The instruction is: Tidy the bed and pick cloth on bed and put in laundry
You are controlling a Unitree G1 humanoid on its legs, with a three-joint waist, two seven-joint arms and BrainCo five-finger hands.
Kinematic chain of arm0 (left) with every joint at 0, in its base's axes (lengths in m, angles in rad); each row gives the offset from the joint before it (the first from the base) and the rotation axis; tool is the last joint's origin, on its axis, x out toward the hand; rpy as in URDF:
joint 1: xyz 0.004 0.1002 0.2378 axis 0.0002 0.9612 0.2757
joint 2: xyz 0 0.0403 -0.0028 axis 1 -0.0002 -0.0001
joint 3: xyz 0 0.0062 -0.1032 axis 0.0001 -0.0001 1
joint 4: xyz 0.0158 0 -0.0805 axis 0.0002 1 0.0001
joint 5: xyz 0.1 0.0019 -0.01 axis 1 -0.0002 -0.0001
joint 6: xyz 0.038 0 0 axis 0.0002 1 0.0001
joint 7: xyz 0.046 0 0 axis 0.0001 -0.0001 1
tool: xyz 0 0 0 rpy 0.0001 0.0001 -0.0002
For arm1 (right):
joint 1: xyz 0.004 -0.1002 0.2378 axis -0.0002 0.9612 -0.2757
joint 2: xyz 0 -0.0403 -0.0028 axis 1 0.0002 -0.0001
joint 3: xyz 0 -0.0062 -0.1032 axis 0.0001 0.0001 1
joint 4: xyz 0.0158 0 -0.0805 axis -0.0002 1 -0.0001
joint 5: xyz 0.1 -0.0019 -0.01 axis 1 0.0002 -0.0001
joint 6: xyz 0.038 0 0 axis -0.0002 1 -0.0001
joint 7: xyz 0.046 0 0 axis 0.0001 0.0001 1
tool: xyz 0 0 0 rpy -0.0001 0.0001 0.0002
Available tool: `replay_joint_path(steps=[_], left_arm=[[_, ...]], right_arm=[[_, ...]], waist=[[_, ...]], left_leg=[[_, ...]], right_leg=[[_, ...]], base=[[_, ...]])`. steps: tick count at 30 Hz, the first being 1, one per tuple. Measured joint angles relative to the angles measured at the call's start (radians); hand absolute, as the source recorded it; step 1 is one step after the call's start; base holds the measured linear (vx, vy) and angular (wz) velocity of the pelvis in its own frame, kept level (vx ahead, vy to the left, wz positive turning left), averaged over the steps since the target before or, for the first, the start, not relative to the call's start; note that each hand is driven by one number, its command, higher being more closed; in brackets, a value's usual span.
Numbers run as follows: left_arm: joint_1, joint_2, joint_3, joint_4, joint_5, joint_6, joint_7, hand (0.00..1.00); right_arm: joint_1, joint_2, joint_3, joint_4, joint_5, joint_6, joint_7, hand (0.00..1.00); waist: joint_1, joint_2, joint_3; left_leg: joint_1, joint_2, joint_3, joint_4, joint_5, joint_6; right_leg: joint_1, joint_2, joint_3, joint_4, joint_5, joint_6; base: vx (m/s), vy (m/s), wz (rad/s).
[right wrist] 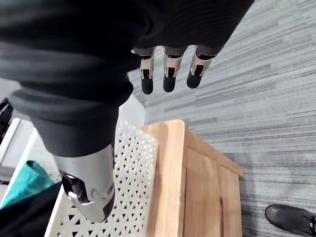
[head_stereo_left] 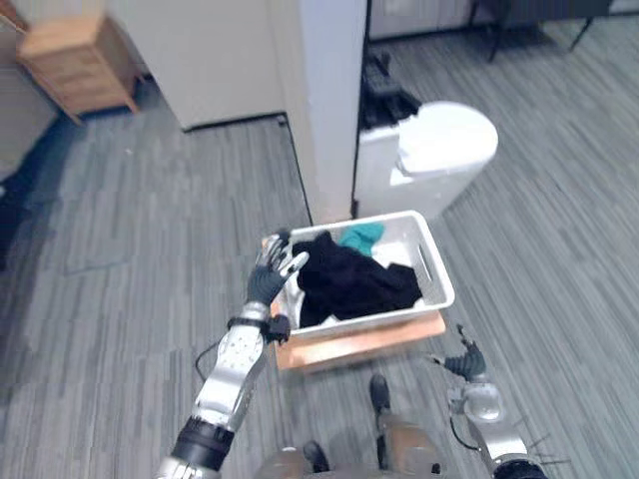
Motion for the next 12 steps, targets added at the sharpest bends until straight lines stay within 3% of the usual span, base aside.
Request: replay_joint_path(steps=[3,5,8,12], left_arm=[[0.065,-0.017,0.041,0.303,-0.028,0.075,0.002,0.00],[0.119,-0.041,0.069,0.496,-0.013,0.094,0.000,0.00],[0.164,-0.063,0.111,0.683,0.042,0.091,-0.011,0.00],[0.174,-0.051,0.157,0.811,0.126,0.052,-0.024,0.00]], right_arm=[[-0.035,0.011,-0.071,0.136,0.046,-0.002,0.015,0.00],[-0.040,0.020,-0.125,0.212,0.072,-0.006,0.015,0.00],[-0.037,0.025,-0.181,0.293,0.079,-0.024,0.015,0.00],[-0.039,0.040,-0.224,0.332,0.081,-0.043,0.016,0.00]], waist=[[0.008,-0.005,-0.021],[0.012,-0.012,-0.029],[0.029,-0.022,-0.033],[0.031,-0.028,-0.046]], left_leg=[[0.007,0.001,-0.025,-0.016,0.011,-0.007],[0.022,0.003,-0.032,-0.035,0.019,-0.012],[0.038,0.006,-0.037,-0.043,0.021,-0.014],[0.049,0.006,-0.051,-0.044,0.021,-0.014]], right_leg=[[0.010,-0.001,-0.021,0.000,-0.006,-0.002],[0.021,0.000,-0.039,0.000,-0.014,-0.003],[0.036,0.003,-0.045,-0.001,-0.022,-0.001],[0.053,0.000,-0.060,-0.001,-0.026,0.002]], base=[[-0.01,-0.035,0.21],[0.00,-0.025,0.15],[0.00,-0.010,0.09],[-0.01,0.007,0.10]])
